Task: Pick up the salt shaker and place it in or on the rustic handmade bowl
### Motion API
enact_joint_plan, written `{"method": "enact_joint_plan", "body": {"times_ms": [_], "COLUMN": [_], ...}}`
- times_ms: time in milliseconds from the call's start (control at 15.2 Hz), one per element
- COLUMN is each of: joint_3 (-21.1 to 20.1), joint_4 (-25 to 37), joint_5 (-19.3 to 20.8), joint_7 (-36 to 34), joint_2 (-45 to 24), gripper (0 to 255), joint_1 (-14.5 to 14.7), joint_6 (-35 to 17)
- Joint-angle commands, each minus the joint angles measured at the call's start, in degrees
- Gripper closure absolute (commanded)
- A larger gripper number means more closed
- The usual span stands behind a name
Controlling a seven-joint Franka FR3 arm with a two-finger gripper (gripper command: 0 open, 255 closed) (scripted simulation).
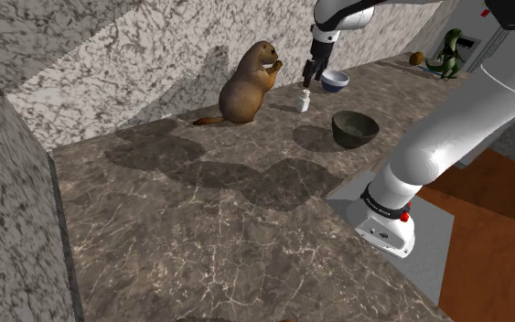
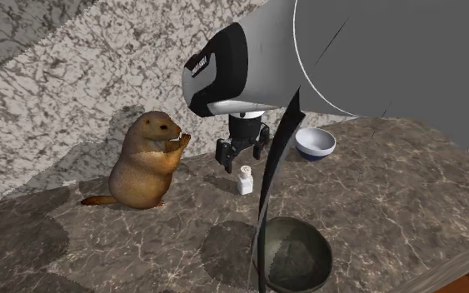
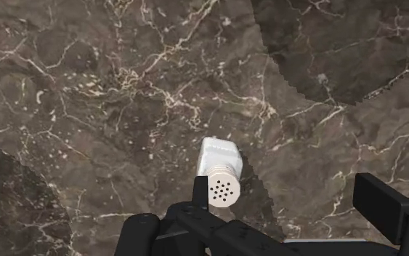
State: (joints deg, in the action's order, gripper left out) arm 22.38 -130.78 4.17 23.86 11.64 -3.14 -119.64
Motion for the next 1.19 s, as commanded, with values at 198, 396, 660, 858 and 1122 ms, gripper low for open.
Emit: {"method": "enact_joint_plan", "body": {"times_ms": [198, 396, 660, 858, 1122], "joint_3": [2.17, 2.29, 2.42, 2.41, 2.41], "joint_4": [2.88, 1.67, 0.36, 0.36, 0.37], "joint_5": [-2.12, -2.68, -3.48, -3.48, -3.48], "joint_7": [4.64, 5.06, 5.66, 5.66, 5.66], "joint_2": [-7.2, -8.41, -10.02, -10.02, -10.02], "gripper": [0, 0, 0, 0, 0], "joint_1": [-0.52, -0.52, -0.53, -0.53, -0.53], "joint_6": [-4.18, -6.51, -9.28, -9.28, -9.27]}}
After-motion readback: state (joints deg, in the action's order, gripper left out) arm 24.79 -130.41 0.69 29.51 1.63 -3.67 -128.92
